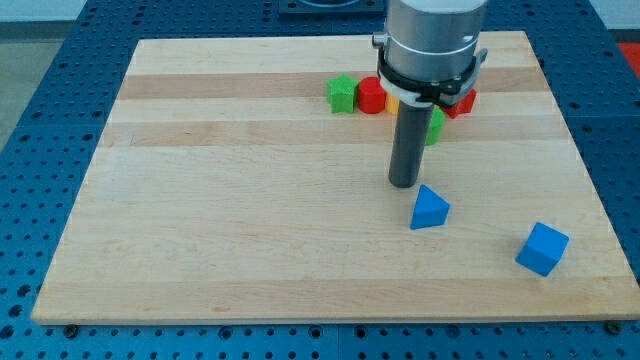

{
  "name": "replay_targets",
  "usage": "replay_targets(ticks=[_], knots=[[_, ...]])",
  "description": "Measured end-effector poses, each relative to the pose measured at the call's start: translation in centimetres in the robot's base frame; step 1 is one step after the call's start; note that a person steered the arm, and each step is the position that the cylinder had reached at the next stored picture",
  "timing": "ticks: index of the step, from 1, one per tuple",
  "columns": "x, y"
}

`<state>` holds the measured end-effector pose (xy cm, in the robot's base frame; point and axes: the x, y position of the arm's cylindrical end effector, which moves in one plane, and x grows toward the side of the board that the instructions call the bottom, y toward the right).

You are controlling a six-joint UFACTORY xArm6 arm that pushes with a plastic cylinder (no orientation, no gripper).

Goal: Push the blue triangle to the left of the blue cube

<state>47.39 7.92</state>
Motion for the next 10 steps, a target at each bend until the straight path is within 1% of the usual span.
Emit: replay_targets(ticks=[1,4,5,6,7,8,9,10], knots=[[1.1,1.5],[1.7,7.5],[1.1,7.3],[-2.1,5.1],[-1.8,3.8],[1.2,1.9],[3.9,1.3],[3.9,1.3]])
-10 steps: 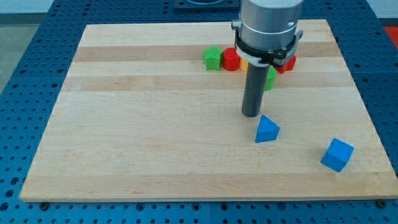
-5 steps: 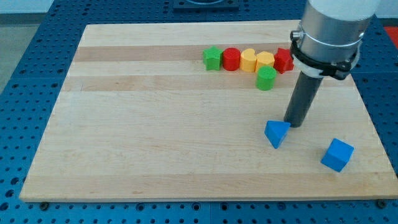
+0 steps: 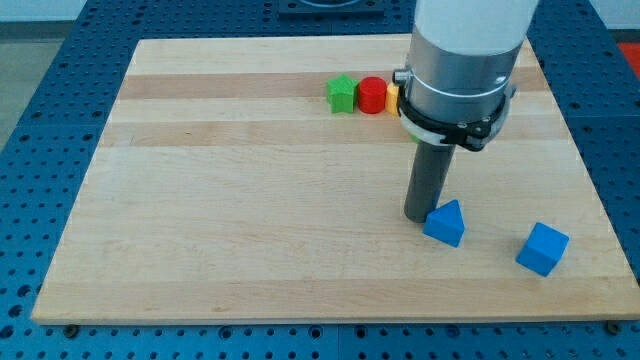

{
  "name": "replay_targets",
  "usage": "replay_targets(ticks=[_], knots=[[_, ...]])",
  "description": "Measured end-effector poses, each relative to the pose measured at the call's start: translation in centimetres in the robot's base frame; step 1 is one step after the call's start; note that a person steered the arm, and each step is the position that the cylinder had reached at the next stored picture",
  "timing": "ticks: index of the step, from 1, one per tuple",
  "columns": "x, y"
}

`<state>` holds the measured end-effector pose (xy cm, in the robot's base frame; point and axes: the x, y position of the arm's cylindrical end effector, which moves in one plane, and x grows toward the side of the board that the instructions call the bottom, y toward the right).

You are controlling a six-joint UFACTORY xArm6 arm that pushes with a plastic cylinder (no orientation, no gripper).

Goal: Push the blue triangle to the left of the blue cube

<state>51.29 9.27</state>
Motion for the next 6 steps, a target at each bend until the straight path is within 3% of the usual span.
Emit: replay_targets(ticks=[2,5,6], knots=[[2.4,0.7],[2.1,5.0],[0.4,-0.5]])
